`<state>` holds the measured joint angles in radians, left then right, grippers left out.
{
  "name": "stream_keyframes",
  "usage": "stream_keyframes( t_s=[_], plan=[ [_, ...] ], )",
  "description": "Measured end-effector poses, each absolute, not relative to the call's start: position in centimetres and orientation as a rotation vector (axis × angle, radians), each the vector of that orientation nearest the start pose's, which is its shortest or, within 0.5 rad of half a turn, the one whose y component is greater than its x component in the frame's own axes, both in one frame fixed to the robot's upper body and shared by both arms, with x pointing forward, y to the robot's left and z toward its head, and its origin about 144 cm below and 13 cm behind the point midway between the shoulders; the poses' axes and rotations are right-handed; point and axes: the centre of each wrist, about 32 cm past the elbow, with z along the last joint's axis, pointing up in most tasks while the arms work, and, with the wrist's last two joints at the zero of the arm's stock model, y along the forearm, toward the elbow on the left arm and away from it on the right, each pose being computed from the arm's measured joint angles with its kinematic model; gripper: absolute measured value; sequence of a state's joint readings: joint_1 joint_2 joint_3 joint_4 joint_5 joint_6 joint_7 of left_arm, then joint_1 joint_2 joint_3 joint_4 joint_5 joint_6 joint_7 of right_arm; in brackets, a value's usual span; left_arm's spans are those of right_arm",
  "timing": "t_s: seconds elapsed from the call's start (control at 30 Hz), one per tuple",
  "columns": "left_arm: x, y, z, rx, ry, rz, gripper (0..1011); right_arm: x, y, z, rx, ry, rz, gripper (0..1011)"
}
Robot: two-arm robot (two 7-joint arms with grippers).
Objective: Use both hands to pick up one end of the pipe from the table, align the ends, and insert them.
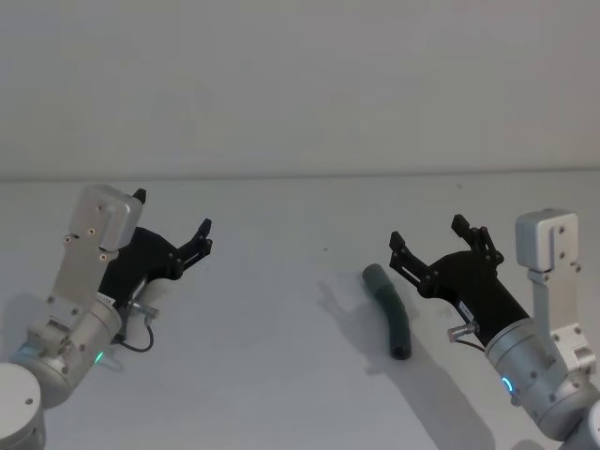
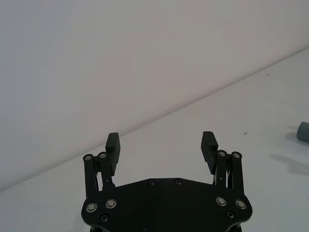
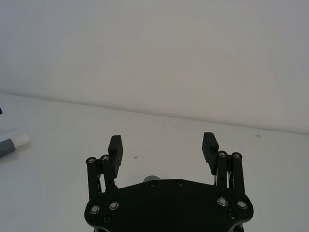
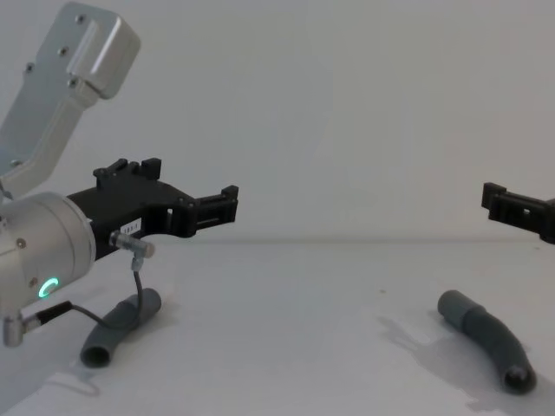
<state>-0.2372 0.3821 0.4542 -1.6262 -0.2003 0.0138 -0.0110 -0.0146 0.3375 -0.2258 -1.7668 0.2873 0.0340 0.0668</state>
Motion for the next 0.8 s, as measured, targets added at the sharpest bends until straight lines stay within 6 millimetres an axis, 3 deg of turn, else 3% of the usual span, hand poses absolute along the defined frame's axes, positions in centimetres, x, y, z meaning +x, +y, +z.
stream_keyframes(
  t_s=[0.8],
  plan=[
    [49.2,19.84,120.44,0.061,-0.268,1.124,1001,44.33,-23.71,118.87,0.026,-0.075,-1.229,1003]
  ],
)
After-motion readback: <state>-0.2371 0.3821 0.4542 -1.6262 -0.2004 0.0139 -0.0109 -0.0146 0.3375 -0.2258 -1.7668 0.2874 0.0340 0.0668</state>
